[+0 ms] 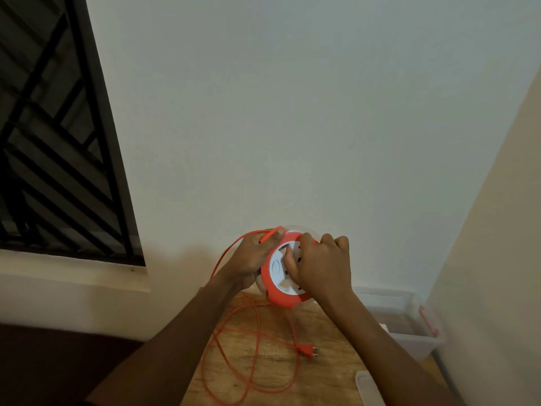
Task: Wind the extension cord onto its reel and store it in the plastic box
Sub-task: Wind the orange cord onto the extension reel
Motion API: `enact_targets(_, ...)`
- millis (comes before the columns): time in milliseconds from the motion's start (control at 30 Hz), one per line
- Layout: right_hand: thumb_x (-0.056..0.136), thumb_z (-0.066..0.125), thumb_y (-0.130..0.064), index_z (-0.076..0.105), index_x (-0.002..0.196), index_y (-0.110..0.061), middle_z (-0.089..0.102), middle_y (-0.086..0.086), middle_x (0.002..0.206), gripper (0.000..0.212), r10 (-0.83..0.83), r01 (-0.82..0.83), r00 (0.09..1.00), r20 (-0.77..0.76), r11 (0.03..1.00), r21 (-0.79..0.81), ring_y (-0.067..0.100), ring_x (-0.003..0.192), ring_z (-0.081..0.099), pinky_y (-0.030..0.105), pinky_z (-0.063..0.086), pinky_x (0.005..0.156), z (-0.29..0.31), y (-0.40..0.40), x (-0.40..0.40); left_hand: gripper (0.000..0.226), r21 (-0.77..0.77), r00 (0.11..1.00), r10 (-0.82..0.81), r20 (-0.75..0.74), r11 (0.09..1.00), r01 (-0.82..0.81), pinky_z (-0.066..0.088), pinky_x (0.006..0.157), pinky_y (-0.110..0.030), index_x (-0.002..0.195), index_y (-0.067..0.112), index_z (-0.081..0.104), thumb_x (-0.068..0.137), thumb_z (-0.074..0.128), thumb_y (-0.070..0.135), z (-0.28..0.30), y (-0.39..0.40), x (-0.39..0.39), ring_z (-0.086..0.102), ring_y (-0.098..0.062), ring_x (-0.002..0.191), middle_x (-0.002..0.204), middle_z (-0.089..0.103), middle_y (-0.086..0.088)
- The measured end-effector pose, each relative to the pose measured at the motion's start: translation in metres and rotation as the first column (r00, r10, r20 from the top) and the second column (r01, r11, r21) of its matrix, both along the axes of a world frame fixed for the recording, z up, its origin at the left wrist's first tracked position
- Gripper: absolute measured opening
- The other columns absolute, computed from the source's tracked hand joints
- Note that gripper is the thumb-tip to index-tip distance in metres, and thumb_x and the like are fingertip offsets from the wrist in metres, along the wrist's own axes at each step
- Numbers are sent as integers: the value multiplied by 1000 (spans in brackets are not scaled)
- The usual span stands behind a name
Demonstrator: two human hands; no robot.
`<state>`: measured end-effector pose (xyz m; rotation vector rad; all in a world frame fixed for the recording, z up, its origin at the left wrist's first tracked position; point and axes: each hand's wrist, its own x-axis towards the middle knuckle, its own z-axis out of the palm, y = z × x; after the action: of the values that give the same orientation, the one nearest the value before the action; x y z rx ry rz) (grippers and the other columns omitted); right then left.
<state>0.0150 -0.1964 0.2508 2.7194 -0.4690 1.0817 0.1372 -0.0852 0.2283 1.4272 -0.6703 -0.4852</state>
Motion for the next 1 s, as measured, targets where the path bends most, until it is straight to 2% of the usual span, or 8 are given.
enact_targets(167,74,75,-36,66,75,-13,67,5,62,25,76,-74,996,42,996,-46,25,60,61,37,47,64,1,2,-2,42,-9,999,-21,-29,1000,21,64,71,-33,102,28,77,80,66,61,-2,1,3,78,-27,83,100,81,-6)
enact_targets(267,71,74,-35,65,84,-13,70,6,79,27,245,-240,969,24,963,-124,28,75,58,37,44,62,3,1,-6,48,-22,999,-27,-21,999,27,64,83,-47,109,21,76,84,65,60,-5,2,5,75,-40,93,107,78,-15)
enact_targets(333,71,69,-39,63,93,-15,68,4,95,33,350,-361,932,-97,924,-125,29,89,54,39,45,69,2,0,-10,55,-30,999,-20,-31,999,19,61,91,-54,115,14,73,85,65,59,-4,4,6,72,-46,98,109,76,-20)
enact_targets(433,70,71,-41,62,108,-17,65,4,111,46,337,-374,905,-258,921,-109,29,104,54,44,47,83,-2,1,-13,53,-11,999,-20,-39,1000,19,63,88,-48,114,19,73,82,65,60,-1,5,6,74,-37,95,107,78,-12)
enact_targets(633,59,80,-42,62,103,-16,70,6,101,54,274,-319,931,-242,931,-176,31,97,58,43,48,77,-2,4,-10,47,10,999,-17,-32,1000,17,64,74,-34,110,25,73,81,63,61,-2,4,2,78,-29,89,101,80,-4)
enact_targets(800,68,66,-53,61,92,-13,66,6,84,46,167,-167,986,-16,975,-145,27,80,54,37,37,68,-6,10,-10,42,3,999,-25,21,1000,25,64,84,-46,107,23,77,88,62,58,1,5,1,75,-37,94,104,79,-12)
enact_targets(900,74,61,-57,60,83,-13,63,5,70,45,96,-94,995,7,987,-132,25,68,50,37,32,65,-5,9,-8,45,5,1000,-24,16,1000,24,64,85,-49,108,22,76,85,62,59,-1,5,-2,75,-39,94,105,78,-13)
enact_targets(1000,79,54,-57,64,82,-13,65,4,64,45,30,-31,999,-19,998,-62,23,62,55,37,37,67,-2,4,-6,50,18,1000,-16,-10,1000,17,64,84,-48,114,23,72,82,62,61,-2,3,-3,78,-34,91,104,80,-8)
